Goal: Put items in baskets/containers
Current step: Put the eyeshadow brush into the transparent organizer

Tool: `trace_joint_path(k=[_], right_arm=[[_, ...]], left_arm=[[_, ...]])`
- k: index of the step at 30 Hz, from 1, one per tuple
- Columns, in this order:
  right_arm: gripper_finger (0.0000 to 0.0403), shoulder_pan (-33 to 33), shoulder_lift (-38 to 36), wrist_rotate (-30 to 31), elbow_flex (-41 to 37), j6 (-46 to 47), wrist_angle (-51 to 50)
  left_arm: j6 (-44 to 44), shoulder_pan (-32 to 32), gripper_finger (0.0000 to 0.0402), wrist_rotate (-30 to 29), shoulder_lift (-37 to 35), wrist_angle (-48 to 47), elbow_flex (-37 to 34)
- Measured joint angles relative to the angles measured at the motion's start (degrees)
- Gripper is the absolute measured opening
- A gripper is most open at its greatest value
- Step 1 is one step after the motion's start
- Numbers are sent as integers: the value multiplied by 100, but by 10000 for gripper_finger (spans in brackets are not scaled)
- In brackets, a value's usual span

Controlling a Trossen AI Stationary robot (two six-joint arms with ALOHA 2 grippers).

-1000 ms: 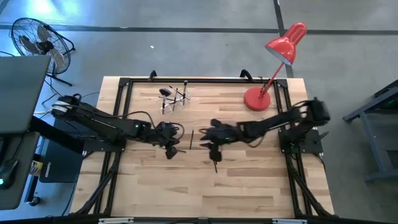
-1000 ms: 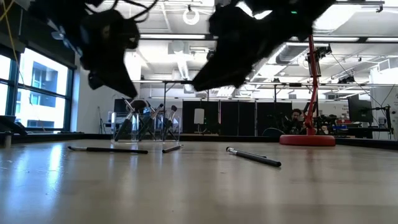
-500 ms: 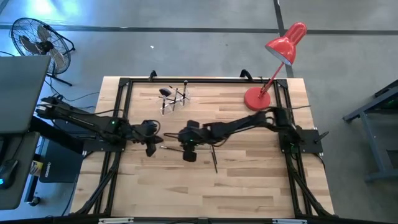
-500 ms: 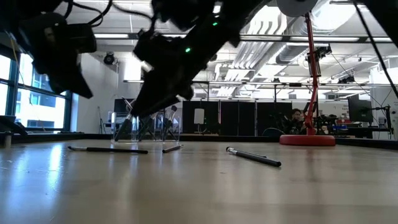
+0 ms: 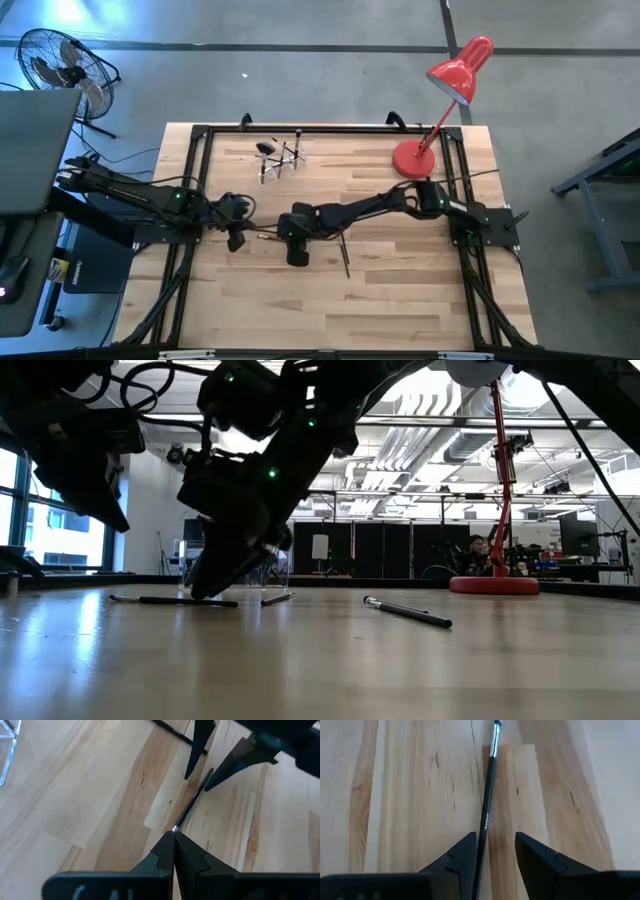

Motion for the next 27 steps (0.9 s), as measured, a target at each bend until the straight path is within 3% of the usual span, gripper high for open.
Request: trace_joint_path(k=[9,20,27], right_arm=[[119,25,-5,46,-2,228,-230],[13,16,87,85,35,223,-823],[5,18,93,154,25,303,-962]], left_arm=[[53,0,0,-4,0,19,0],[7,0,1,-6,4,82,2],[55,0,26,-56,92,126,4]])
